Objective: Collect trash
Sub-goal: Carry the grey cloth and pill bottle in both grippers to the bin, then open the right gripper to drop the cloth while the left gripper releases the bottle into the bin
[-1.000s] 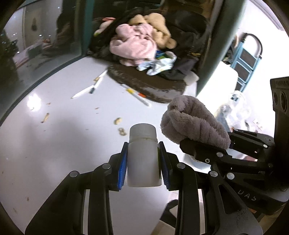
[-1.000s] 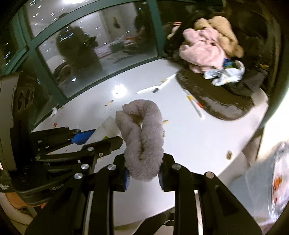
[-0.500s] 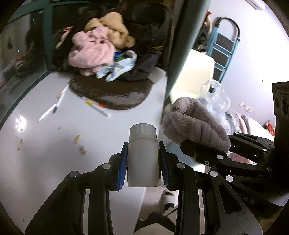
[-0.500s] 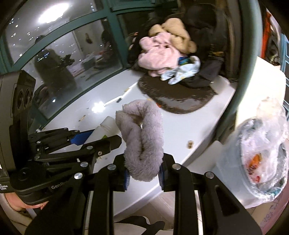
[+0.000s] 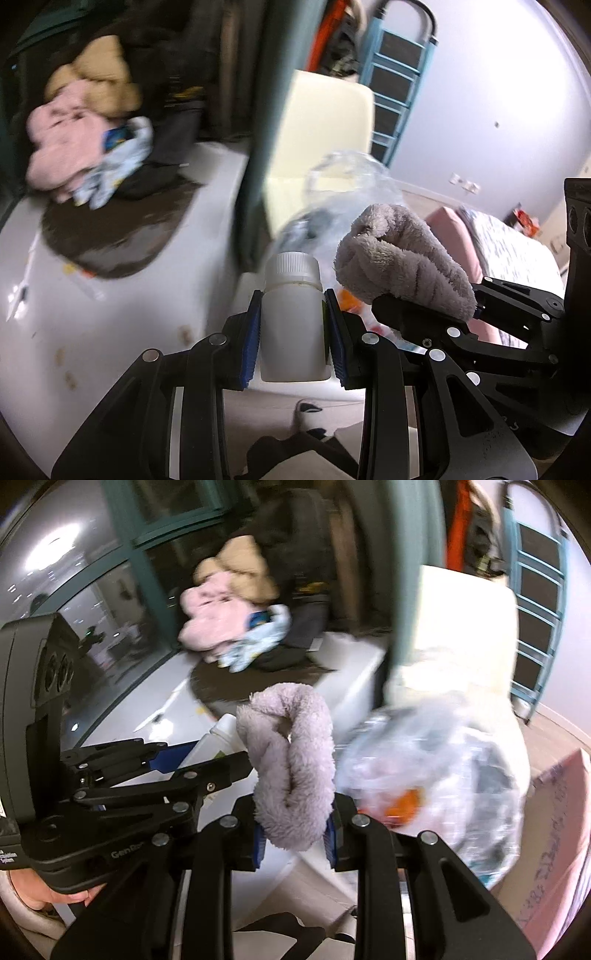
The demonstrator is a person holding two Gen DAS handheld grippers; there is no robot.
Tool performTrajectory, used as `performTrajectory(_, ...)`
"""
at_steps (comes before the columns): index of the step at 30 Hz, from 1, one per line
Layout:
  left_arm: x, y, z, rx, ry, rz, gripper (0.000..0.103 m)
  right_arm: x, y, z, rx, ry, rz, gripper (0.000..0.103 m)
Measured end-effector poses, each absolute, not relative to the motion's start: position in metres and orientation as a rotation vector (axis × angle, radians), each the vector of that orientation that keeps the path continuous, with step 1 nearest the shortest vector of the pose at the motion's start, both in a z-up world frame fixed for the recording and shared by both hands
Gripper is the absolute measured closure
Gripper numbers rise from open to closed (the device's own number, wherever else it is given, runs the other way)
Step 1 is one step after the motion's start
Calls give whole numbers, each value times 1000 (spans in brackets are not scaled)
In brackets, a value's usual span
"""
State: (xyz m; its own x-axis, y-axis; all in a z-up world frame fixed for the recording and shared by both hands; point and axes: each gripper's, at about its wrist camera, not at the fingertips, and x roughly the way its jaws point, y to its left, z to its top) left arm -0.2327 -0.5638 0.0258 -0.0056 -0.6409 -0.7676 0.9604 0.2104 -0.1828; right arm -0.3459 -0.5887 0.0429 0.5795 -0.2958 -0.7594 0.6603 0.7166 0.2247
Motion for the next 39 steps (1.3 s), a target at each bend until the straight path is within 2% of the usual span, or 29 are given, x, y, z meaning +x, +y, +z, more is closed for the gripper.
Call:
performTrajectory(5, -264, -620, 15, 513, 893, -1390, 73, -380, -635, 31, 610, 768, -658, 77)
performTrajectory(14, -291, -675, -3, 565, 937, -1405, 70, -409, -673, 14, 651, 801, -711, 77)
performTrajectory(16, -293, -681, -6, 574, 949, -1389, 64, -413, -677, 11, 663, 801, -725, 74)
performTrajectory(17, -292, -683, -8, 577, 955, -1371, 57, -417, -680, 10, 670, 802, -743, 71)
performTrajectory(20, -286, -686, -11, 563, 992, -1317, 39, -426, -684, 9, 692, 782, -791, 54)
performTrajectory(21, -284, -685, -11, 554, 1003, -1311, 36, -429, -685, 10, 697, 767, -804, 49)
performTrajectory(23, -281, -683, -13, 548, 1026, -1283, 29, -432, -684, 10, 696, 754, -809, 46)
performTrajectory(29, -276, -673, -15, 567, 1056, -1197, 20, -432, -677, 14, 672, 737, -785, 44)
performTrajectory(33, -271, -666, -12, 542, 1071, -1189, 19, -430, -674, 20, 659, 715, -778, 44)
performTrajectory(39, -280, -656, 6, 581, 928, -1179, 19, -428, -669, 26, 654, 700, -777, 44)
